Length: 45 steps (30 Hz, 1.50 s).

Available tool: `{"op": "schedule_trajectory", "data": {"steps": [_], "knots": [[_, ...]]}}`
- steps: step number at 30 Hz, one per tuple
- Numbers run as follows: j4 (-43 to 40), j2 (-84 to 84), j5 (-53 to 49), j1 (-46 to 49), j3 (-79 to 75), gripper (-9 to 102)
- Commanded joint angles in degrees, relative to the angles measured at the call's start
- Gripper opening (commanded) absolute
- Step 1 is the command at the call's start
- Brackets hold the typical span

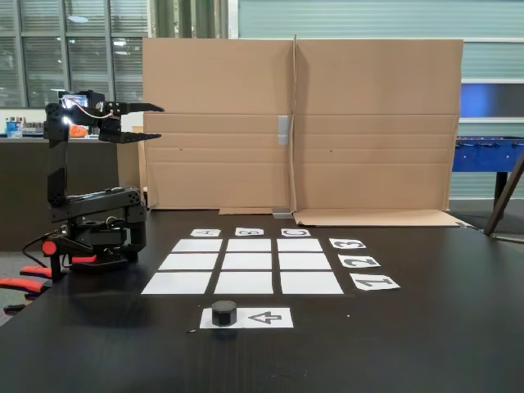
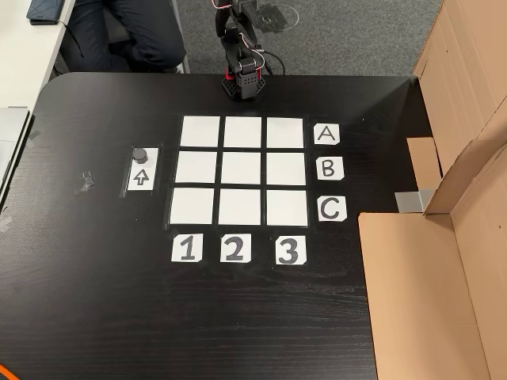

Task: Pick up a new token and place it in the grid on square A2.

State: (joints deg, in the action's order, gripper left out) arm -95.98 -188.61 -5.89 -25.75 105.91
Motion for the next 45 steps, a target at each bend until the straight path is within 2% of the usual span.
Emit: {"op": "schedule_trajectory", "data": {"steps": [1,17,27,45], "knots": [[-2.20,15.64,8.70,16.00,-3.43,39],[-2.29,16.26,8.96,16.88,-3.52,39],[-2.29,22.59,9.84,22.06,-5.54,39],[-3.25,48.78,10.81,44.03,-12.57,37]]}}
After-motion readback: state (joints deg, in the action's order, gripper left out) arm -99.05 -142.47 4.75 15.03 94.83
